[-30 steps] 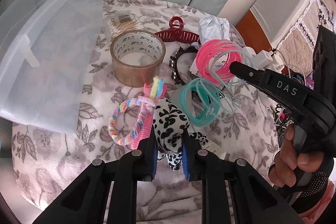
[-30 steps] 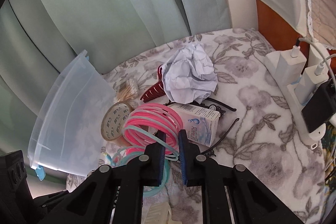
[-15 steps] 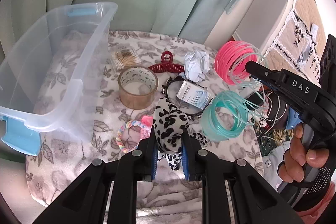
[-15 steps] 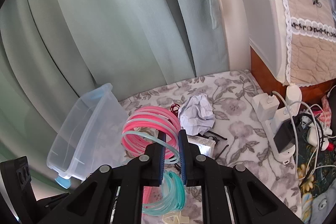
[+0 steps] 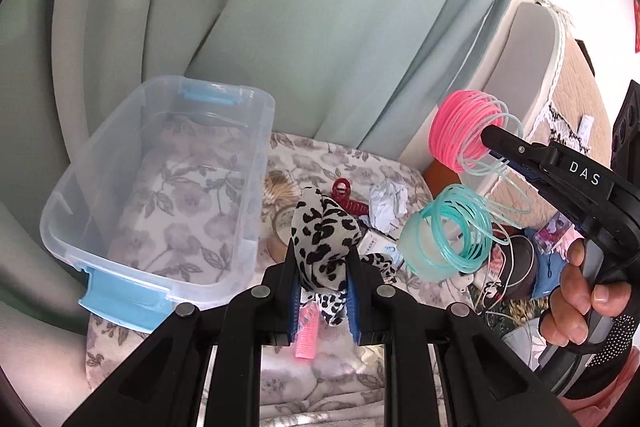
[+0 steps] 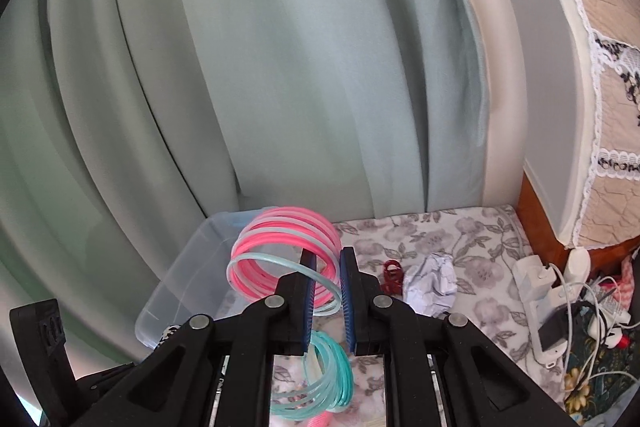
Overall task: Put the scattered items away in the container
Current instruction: 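Carry both items over the clear box and open both tools to drop them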
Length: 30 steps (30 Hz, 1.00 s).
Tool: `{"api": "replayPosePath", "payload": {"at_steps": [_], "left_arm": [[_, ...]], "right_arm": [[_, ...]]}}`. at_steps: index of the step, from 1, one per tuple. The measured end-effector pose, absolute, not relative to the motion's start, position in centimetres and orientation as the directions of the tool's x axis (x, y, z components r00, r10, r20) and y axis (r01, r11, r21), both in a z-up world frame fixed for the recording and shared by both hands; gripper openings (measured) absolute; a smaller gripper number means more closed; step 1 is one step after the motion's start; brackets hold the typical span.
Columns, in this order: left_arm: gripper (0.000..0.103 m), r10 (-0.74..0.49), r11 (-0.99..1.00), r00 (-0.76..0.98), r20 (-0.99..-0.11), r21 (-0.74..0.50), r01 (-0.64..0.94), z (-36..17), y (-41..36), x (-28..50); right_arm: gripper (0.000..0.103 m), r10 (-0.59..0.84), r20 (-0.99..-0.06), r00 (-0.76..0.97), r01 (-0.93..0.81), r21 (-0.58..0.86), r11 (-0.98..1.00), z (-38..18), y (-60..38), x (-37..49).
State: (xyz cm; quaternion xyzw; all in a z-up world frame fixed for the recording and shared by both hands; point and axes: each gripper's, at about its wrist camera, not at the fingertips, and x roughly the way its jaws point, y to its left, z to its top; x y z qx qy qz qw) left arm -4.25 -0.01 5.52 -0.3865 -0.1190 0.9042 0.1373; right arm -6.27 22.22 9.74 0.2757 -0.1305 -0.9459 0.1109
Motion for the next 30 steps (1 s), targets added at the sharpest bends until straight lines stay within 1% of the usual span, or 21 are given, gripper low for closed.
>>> {"api": "replayPosePath", "payload": {"at_steps": [6, 13, 20, 27, 29, 30], "left_arm": [[0.019, 0.279, -0.941, -0.731, -0.622, -0.328, -0.081, 7.0, -5.0, -3.7], [0.020, 0.230, -0.935, -0.758, -0.611, -0.355, 0.002, 6.8, -9.3, -3.8], [0.020, 0.203, -0.929, -0.749, -0.631, -0.365, 0.056, 5.7, -11.5, -4.6], [0.020, 0.179, -0.923, -0.729, -0.661, -0.369, 0.108, 4.4, -12.6, -6.2], [0.024, 0.175, -0.923, -0.721, -0.670, -0.367, 0.116, 4.1, -12.8, -6.6], [0.029, 0.174, -0.923, -0.717, -0.675, -0.365, 0.120, 4.0, -12.8, -6.7]], "right_arm": [[0.013, -0.363, -0.458, -0.812, 0.242, 0.302, -0.922, 12.2, 17.8, -7.3], [0.013, -0.423, -0.466, -0.777, 0.338, 0.259, -0.905, 13.1, 11.9, -8.8], [0.013, -0.452, -0.508, -0.733, 0.392, 0.227, -0.892, 12.1, 7.5, -10.2], [0.013, -0.435, -0.561, -0.704, 0.408, 0.182, -0.895, 10.4, 5.0, -12.0], [0.014, -0.429, -0.586, -0.688, 0.412, 0.171, -0.895, 9.5, 4.7, -12.7], [0.017, -0.425, -0.598, -0.679, 0.415, 0.165, -0.895, 9.1, 4.5, -12.9]]}}
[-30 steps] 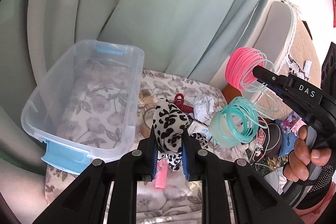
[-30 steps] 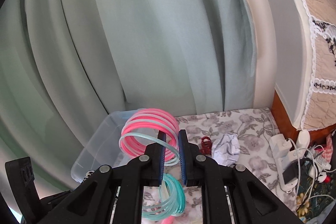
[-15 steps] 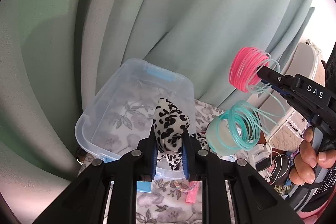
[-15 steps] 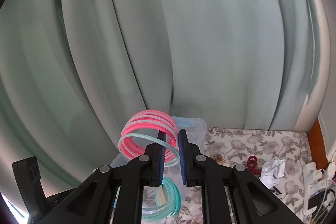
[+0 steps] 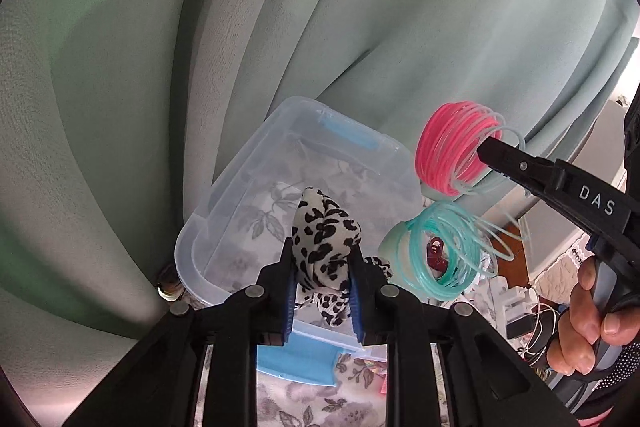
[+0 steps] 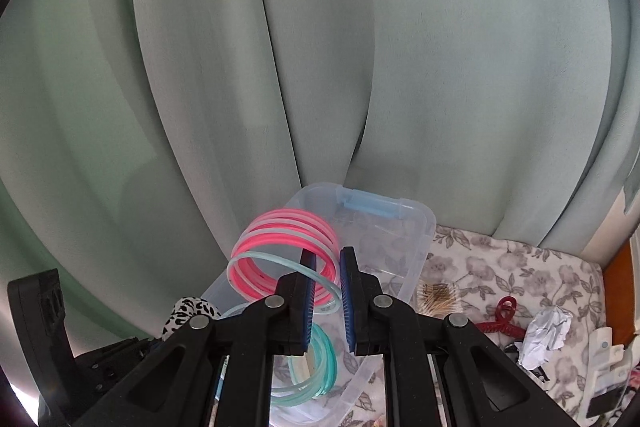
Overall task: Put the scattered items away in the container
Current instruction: 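Carry both items over the clear box and open both tools to drop them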
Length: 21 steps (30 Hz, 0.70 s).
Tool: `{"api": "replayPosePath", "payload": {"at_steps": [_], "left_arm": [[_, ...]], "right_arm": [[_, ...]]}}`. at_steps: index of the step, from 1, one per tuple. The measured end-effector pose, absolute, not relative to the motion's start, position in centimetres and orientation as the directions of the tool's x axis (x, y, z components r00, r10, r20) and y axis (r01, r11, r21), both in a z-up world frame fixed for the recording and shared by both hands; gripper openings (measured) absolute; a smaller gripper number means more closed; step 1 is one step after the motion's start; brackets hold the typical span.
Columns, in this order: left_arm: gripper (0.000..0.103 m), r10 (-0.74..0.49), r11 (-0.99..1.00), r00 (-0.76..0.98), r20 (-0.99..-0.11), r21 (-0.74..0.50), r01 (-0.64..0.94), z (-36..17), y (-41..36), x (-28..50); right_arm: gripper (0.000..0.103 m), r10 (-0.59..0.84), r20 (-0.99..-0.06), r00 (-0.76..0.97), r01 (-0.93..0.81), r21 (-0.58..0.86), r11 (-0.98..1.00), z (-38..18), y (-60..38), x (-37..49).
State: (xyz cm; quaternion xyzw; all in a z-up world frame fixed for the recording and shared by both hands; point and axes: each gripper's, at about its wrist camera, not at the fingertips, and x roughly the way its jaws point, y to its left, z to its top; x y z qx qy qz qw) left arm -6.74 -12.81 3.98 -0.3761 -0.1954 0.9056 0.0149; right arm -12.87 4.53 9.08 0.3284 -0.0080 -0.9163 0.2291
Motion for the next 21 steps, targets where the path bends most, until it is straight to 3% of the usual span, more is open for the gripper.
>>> {"api": "replayPosePath", "payload": {"at_steps": [4, 10, 21], "left_arm": [[0.060, 0.166, -0.921, -0.705, -0.689, -0.364, 0.139, 3.5, -12.8, -7.0], [0.063, 0.159, -0.922, -0.693, -0.704, -0.357, 0.151, 3.2, -12.6, -6.9], [0.064, 0.168, -0.920, -0.671, -0.723, -0.359, 0.156, 3.2, -11.8, -7.3]], "right_arm": [[0.023, -0.405, -0.645, -0.649, 0.434, 0.124, -0.892, 7.9, 3.5, -12.8], [0.043, -0.393, -0.668, -0.632, 0.424, 0.127, -0.897, 6.5, 3.9, -13.0], [0.046, -0.381, -0.674, -0.633, 0.384, 0.154, -0.911, 6.1, 6.4, -12.8]]}}
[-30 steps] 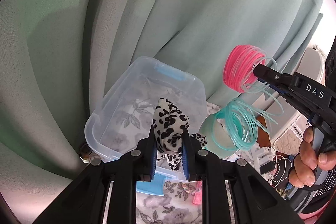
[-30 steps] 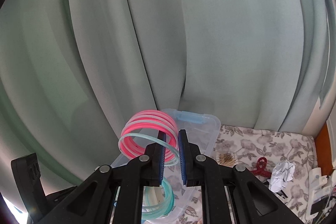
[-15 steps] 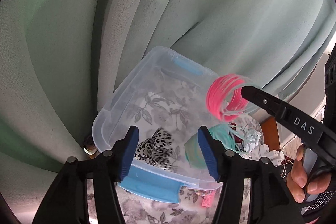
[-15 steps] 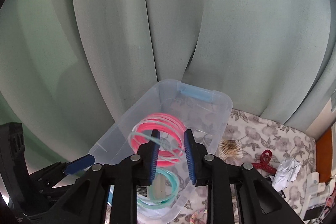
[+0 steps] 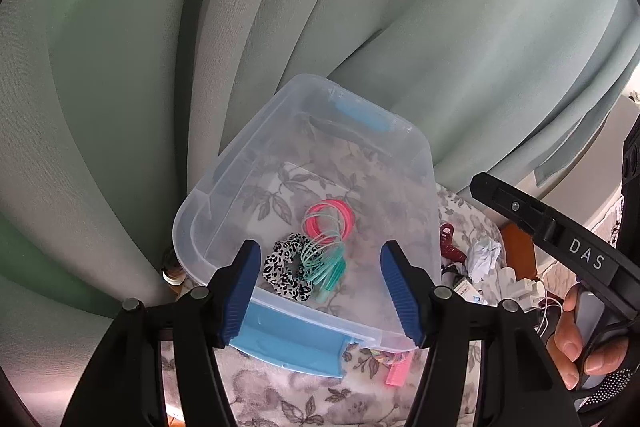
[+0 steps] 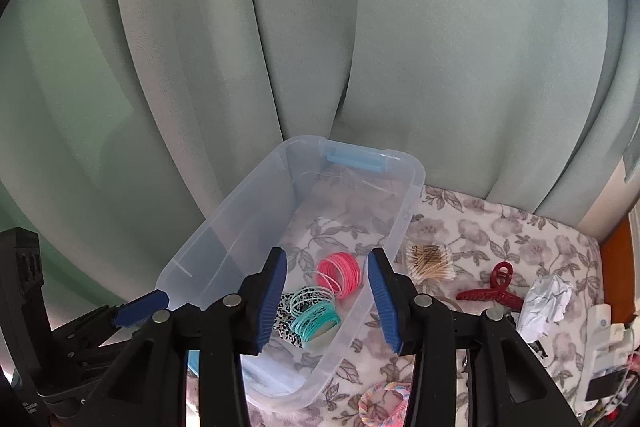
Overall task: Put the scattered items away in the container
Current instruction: 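Carry both items over the clear box and open both tools to drop them, then move both tools back toward the cream hair clip and rainbow hair tie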
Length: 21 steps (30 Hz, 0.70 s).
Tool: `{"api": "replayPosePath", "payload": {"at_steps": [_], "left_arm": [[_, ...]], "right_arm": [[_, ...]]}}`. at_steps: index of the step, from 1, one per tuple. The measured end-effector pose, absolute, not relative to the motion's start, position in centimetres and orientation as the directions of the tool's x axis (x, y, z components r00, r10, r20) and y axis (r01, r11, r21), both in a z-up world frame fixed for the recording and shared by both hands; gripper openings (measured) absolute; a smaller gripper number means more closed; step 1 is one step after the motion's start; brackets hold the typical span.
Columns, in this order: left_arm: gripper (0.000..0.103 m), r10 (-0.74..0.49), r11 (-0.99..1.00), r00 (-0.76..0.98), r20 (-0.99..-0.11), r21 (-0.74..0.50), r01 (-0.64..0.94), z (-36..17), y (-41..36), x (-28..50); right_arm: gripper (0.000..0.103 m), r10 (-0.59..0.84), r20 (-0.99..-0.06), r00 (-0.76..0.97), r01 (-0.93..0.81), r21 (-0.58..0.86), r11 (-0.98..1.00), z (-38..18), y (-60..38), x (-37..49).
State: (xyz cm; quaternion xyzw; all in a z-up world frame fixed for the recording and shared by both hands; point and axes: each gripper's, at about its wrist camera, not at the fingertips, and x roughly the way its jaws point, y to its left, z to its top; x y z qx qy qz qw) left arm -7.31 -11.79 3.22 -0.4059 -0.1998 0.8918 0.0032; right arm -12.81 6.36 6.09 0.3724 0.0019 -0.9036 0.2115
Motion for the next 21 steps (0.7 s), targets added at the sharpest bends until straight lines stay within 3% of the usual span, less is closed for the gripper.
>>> {"api": "replayPosePath", "payload": {"at_steps": [21], "left_arm": [[0.064, 0.199, -0.957, -0.636, -0.745, -0.288, 0.037, 2.9, -5.8, -6.5]], "right_arm": [[0.058, -0.297, -0.706, -0.643, 0.169, 0.248, -0.954, 3.5, 16.9, -9.5]]}}
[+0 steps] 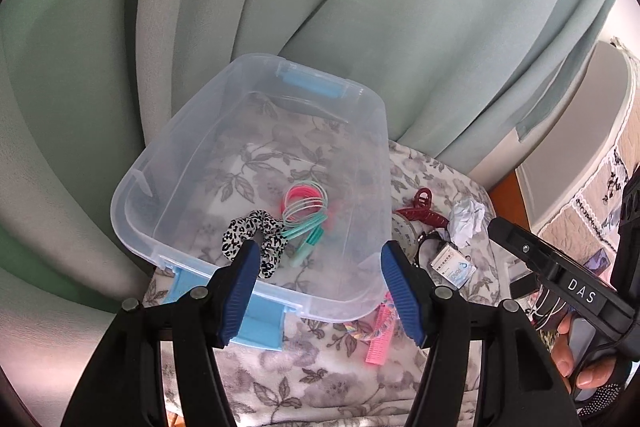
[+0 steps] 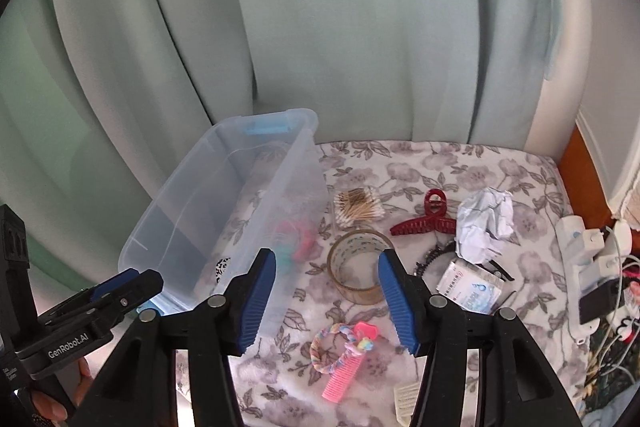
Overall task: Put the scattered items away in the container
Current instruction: 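Move both tools back toward the cream hair clip and rainbow hair tie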
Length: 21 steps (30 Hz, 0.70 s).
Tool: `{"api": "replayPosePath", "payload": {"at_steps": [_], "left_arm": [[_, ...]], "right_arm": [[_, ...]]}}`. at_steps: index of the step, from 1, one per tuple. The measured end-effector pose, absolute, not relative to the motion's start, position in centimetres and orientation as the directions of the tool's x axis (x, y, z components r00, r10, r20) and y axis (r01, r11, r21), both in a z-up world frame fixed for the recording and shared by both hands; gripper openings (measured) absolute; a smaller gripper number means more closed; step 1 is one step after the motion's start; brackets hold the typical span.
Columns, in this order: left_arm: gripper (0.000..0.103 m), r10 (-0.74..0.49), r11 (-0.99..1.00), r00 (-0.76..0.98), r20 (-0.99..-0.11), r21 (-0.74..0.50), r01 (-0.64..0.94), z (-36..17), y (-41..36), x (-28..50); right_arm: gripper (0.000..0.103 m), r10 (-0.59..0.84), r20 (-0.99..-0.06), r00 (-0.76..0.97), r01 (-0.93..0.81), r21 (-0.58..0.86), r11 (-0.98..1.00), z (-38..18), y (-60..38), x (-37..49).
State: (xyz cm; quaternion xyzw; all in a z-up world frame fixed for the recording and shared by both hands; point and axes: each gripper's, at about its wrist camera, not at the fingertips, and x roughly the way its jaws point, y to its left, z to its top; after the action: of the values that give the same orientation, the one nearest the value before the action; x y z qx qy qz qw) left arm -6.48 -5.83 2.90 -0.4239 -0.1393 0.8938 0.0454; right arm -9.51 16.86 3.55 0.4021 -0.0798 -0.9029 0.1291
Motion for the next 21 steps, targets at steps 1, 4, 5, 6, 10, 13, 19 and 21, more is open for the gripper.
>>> {"api": "replayPosePath", "payload": {"at_steps": [1, 4, 5, 6, 10, 13, 19, 21], "left_arm": [[0.064, 0.202, -0.960, -0.633, -0.747, -0.280, 0.024, 2.9, -5.2, -6.5], [0.064, 0.214, -0.966, -0.620, -0.755, -0.260, -0.017, 3.0, -3.3, -6.4], [0.064, 0.218, -0.967, -0.615, -0.757, -0.253, -0.032, 3.1, -2.6, -6.4], [0.064, 0.224, -0.968, -0.610, -0.760, -0.246, -0.049, 3.0, -1.8, -6.3], [0.064, 0.248, -0.968, -0.580, -0.776, -0.221, -0.118, 2.7, 1.2, -6.1], [0.064, 0.260, -0.966, -0.547, -0.796, -0.210, -0.153, 1.8, 3.2, -6.0], [0.064, 0.259, -0.960, -0.456, -0.852, -0.174, -0.219, -1.3, 6.5, -5.3], [0.064, 0.253, -0.958, -0.422, -0.871, -0.166, -0.232, -2.6, 7.2, -5.2]], "right_arm": [[0.058, -0.291, -0.708, -0.643, 0.152, 0.255, -0.955, 3.4, 17.7, -9.4], [0.059, -0.268, -0.718, -0.642, 0.096, 0.271, -0.958, 2.6, 19.9, -8.6], [0.059, -0.262, -0.722, -0.640, 0.080, 0.277, -0.958, 2.3, 20.6, -8.3], [0.059, -0.257, -0.727, -0.637, 0.066, 0.281, -0.958, 2.0, 21.3, -7.9], [0.060, -0.245, -0.752, -0.612, 0.034, 0.285, -0.958, 0.4, 23.4, -6.1], [0.060, -0.243, -0.772, -0.587, 0.017, 0.288, -0.957, -1.0, 24.6, -4.6], [0.061, -0.239, -0.814, -0.530, -0.027, 0.298, -0.954, -4.2, 26.7, -1.7], [0.061, -0.250, -0.825, -0.508, -0.031, 0.307, -0.951, -5.2, 26.9, -1.0]]}}
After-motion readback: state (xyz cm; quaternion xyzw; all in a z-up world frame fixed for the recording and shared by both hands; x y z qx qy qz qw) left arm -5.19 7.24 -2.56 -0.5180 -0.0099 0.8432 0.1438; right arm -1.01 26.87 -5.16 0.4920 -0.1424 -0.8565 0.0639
